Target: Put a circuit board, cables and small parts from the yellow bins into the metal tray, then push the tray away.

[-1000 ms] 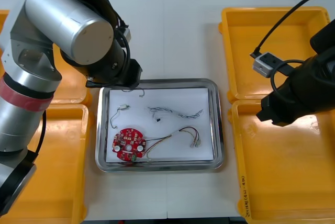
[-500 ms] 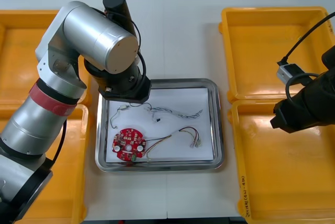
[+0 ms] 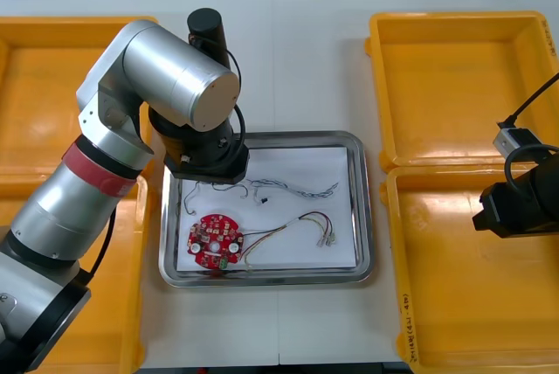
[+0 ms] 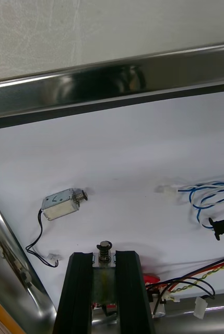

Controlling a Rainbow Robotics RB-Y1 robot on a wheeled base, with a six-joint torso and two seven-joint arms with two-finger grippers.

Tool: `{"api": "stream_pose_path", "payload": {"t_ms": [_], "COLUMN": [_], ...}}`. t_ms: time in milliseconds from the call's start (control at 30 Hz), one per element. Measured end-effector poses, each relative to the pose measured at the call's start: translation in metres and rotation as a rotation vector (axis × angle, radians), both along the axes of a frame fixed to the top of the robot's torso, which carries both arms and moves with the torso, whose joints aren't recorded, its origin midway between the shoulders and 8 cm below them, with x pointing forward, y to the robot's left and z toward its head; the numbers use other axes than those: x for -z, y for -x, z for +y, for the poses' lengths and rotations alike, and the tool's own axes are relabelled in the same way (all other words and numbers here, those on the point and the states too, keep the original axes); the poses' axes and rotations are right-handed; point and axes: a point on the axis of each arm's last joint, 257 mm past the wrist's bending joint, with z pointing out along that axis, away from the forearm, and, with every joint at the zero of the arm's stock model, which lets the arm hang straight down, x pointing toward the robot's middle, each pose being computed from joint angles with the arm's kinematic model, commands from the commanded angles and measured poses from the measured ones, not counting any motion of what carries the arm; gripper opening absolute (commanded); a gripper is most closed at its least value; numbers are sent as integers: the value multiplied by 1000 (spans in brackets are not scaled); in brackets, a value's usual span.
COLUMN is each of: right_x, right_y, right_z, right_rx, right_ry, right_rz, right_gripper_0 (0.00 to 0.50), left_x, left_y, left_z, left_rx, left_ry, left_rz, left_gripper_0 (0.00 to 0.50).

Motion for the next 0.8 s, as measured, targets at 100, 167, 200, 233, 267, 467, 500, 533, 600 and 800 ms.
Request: {"api": "stream_pose_path", "payload": {"t_ms": [100,167,200,233,267,467,500,533,600,800], "right_x": [0,0,0,0,0,-1,-2,-2,-3,-3], "right_y": [-2,-3,-3,-4,-4,-5,-6,-6,-6,-7], "right_z": [-2,-4,-4,-5,-5,-7,-8,-8,-9,-8], "right_rx": [6,11,14,15,17,29,31,32,34,34], "right_ry": [4,10,12,14,15,18,17,17,17,14], "right_rz": [-7,-11,-13,-14,-16,-22,-23,-24,-26,-30], "right_gripper_0": [500,500,500,500,500,500,500,500,500,500], "left_x": [2,4,5,7,8,13,13,13,13,13], "left_y": [0,-2,-3,-4,-4,-6,-6,-6,-7,-8], "left_z": [-1,-3,-4,-4,-4,-6,-7,-7,-9,-8], "left_rx": [-2,-2,-2,-4,-5,3,5,7,9,7], "left_ry": [2,13,19,24,26,16,16,15,18,17], "left_rz": [0,-7,-13,-18,-21,-35,-36,-37,-41,-46], "left_gripper_0": [0,0,0,0,0,19,74,171,342,500]}}
